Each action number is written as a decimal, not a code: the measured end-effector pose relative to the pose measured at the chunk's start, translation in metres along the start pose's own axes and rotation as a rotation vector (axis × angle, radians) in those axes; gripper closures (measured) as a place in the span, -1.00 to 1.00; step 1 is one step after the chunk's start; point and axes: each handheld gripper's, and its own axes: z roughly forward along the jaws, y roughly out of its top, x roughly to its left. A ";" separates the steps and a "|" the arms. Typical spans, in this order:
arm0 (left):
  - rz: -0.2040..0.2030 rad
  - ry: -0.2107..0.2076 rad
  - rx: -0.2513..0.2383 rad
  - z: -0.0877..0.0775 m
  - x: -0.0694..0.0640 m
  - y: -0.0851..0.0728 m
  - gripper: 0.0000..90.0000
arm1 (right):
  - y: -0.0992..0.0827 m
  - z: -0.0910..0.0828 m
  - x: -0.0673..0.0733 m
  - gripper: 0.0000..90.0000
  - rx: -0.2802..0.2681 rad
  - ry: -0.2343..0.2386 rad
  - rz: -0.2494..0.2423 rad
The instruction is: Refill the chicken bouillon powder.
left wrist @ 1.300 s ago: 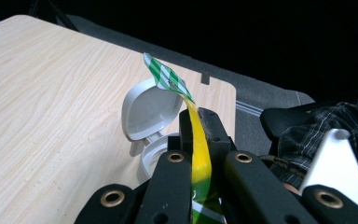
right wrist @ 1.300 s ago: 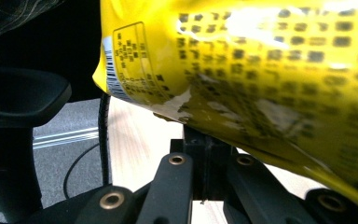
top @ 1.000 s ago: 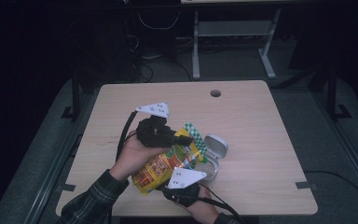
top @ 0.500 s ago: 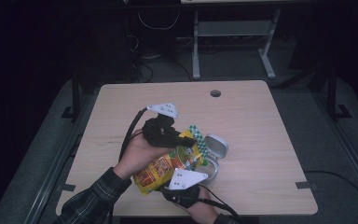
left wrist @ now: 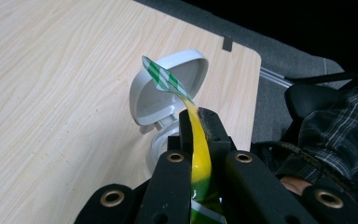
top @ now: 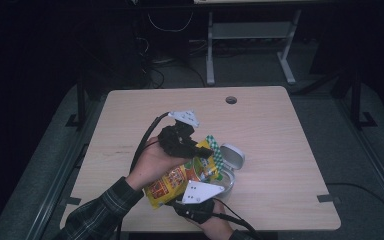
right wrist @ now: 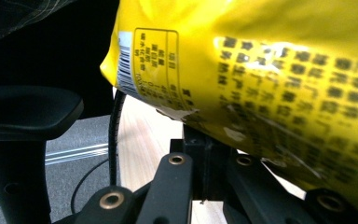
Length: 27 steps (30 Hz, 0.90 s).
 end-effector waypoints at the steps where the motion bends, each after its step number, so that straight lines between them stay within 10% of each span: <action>1: -0.001 0.007 0.006 0.001 0.000 0.000 1.00 | 0.000 0.000 0.000 1.00 0.000 -0.001 -0.006; 27: -0.032 0.043 0.086 0.010 -0.003 0.015 1.00 | 0.003 -0.003 -0.001 1.00 -0.053 0.020 0.021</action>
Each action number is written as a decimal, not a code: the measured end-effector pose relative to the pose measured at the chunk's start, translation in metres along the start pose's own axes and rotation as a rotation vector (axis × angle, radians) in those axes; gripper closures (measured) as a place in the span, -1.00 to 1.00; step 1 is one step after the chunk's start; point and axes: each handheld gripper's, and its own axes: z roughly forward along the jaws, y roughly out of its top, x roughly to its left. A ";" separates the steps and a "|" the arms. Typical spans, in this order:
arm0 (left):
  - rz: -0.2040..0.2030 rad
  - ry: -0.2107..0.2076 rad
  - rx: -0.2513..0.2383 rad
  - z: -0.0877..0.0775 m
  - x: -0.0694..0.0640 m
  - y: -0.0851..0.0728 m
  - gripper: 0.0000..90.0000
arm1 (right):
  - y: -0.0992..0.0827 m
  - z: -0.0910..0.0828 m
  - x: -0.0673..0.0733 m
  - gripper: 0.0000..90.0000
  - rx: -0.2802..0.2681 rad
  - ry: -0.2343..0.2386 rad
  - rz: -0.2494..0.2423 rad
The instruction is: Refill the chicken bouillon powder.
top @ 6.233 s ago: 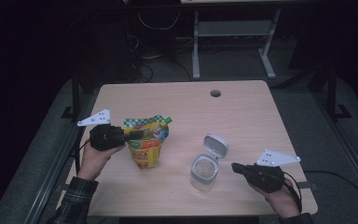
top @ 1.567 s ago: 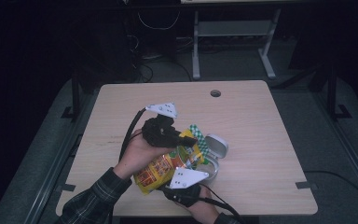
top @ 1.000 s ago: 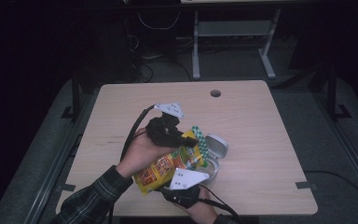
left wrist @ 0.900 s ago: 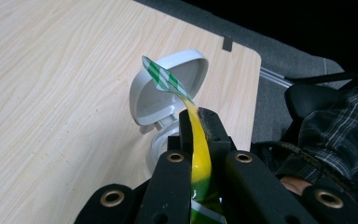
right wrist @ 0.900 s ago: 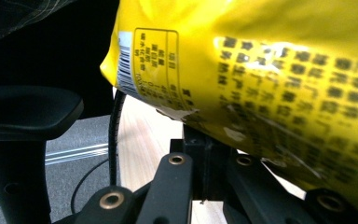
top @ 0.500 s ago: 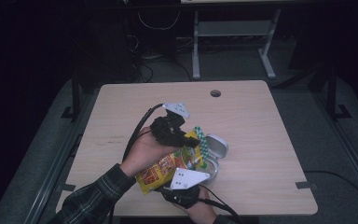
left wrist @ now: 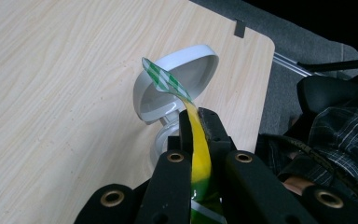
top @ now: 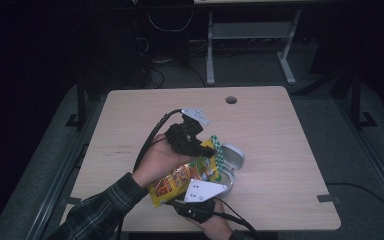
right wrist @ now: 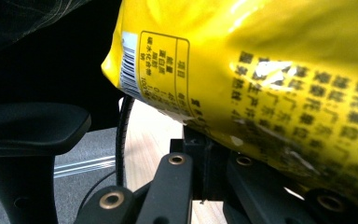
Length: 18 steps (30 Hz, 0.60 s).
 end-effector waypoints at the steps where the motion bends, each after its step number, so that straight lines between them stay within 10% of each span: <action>1: -0.001 -0.001 0.001 0.000 0.000 0.000 1.00 | 0.000 0.000 0.000 1.00 -0.001 0.000 0.001; 18: -0.008 0.002 0.030 0.004 0.002 0.004 1.00 | 0.001 0.000 0.001 1.00 -0.011 0.004 0.006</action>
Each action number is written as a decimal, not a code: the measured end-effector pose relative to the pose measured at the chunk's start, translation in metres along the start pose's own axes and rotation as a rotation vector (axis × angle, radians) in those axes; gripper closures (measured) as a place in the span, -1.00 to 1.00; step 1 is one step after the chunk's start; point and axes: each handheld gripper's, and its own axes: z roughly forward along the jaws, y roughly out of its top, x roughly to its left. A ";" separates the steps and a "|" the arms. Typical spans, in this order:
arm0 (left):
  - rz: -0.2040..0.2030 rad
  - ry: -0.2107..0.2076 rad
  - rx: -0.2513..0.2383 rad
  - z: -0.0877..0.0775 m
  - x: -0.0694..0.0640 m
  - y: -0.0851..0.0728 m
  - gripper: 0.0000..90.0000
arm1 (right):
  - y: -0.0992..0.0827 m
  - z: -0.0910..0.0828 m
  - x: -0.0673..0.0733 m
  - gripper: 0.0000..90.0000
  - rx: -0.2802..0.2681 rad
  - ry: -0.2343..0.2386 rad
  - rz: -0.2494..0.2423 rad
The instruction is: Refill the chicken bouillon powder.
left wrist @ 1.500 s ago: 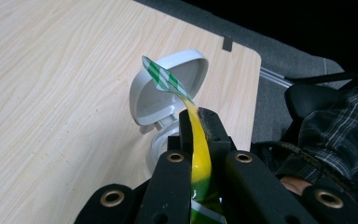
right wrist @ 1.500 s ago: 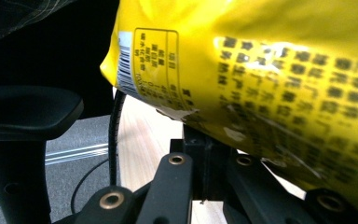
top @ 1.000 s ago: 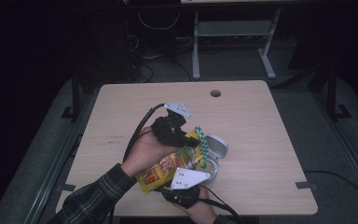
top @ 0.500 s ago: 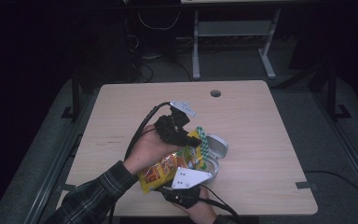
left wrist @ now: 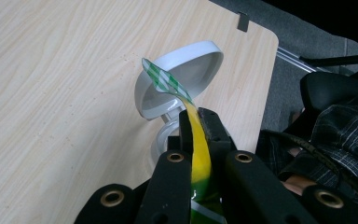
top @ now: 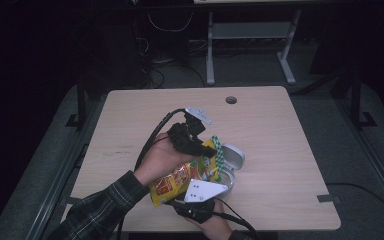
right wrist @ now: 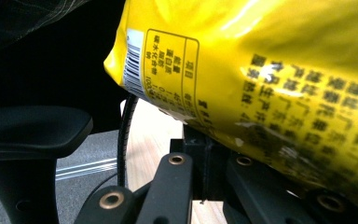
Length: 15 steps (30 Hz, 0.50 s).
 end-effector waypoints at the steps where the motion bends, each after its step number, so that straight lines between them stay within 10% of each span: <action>1: -0.001 0.000 0.004 0.000 0.000 0.001 1.00 | 0.000 0.000 0.000 1.00 -0.001 0.000 -0.002; 15: -0.019 0.008 0.021 0.003 0.004 0.004 1.00 | 0.002 0.001 -0.004 1.00 -0.009 0.013 0.006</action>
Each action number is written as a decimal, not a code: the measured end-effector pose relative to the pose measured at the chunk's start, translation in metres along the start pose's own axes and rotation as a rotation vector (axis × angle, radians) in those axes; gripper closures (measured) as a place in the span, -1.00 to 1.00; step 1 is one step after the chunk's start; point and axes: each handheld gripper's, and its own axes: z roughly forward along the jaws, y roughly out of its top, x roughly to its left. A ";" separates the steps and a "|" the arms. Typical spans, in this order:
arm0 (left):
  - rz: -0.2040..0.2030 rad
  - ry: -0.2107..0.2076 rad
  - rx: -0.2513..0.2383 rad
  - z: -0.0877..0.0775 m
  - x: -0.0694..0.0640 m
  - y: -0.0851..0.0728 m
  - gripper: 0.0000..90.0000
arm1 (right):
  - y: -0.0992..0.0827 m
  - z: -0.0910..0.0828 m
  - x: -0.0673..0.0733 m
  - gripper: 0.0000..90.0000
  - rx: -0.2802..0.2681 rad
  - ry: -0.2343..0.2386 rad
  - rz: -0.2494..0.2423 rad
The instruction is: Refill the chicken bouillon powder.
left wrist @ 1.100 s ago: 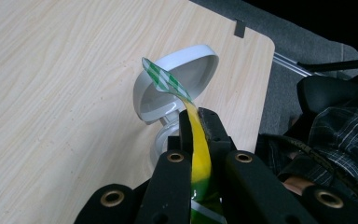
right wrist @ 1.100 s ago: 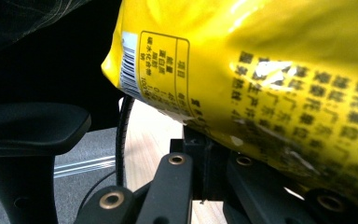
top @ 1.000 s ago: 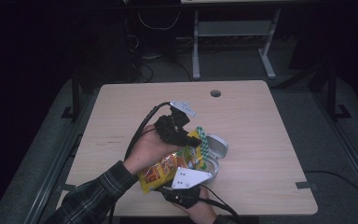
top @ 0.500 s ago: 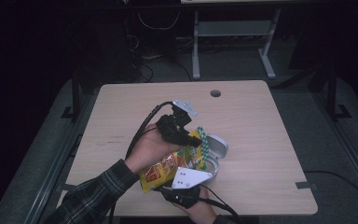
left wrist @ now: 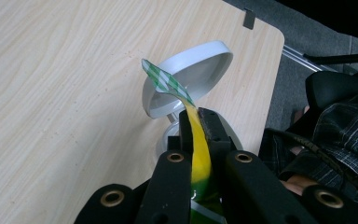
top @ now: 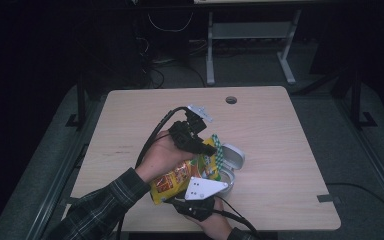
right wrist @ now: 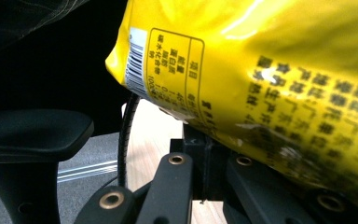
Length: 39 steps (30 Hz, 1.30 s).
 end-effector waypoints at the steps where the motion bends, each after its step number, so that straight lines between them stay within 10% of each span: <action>1: 0.003 0.002 0.009 0.000 0.000 0.000 1.00 | 0.000 0.000 0.000 1.00 -0.001 0.002 0.001; 39: 0.016 0.007 0.051 0.007 -0.003 0.006 1.00 | 0.000 0.000 0.002 1.00 -0.015 0.012 0.001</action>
